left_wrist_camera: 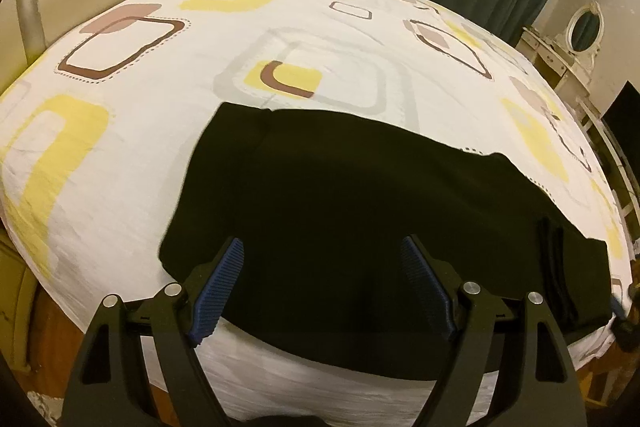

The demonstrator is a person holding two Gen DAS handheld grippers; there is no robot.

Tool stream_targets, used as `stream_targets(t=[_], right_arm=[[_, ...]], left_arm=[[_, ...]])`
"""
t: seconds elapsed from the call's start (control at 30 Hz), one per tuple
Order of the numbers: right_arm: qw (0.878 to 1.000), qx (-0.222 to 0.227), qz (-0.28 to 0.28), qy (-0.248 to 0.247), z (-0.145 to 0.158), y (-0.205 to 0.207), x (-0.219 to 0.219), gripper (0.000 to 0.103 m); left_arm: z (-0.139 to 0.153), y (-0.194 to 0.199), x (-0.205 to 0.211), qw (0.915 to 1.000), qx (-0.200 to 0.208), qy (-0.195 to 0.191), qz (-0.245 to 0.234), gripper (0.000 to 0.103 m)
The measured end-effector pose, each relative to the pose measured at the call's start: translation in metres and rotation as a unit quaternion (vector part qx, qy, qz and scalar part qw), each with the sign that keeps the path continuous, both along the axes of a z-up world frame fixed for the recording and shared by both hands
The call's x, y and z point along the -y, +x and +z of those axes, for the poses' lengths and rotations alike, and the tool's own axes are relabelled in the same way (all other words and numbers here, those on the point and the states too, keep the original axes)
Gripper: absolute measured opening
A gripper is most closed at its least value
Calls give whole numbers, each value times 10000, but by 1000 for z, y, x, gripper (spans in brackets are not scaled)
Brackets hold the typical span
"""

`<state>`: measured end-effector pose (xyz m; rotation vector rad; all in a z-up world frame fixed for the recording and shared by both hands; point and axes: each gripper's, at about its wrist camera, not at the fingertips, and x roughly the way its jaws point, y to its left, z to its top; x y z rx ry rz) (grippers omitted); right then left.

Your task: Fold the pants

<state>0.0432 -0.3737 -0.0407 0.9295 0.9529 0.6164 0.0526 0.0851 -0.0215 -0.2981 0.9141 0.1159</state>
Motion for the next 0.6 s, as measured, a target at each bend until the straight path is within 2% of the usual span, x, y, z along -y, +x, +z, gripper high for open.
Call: stream_targets(t=[0.1,0.2,0.23,0.37,0.47,0.6], right_arm=[[9985,-146,480,211,-15,7,-41,39],[9971,-312,694,-101,-28,13,-69,39],[9967,-401,669,-217,-35,14,-74,38],[9974,-363,607,-151,-48,3,-66,37],[9980,-155,590,-146,-37,1,-59,45],[9985,254,464,-158,-12,2,-42,58]], left_arm=[[0,0,-10,9999,-3,-69,105,80],[-1,1,-19,9997,-27,-139,195,80],[-2,2,-22,9996,-40,-161,214,80],[-4,4,-36,9994,-111,-217,243,80],[-5,7,-51,9988,-139,-405,222,80],[-12,8,-87,9940,-242,-1026,298,80]])
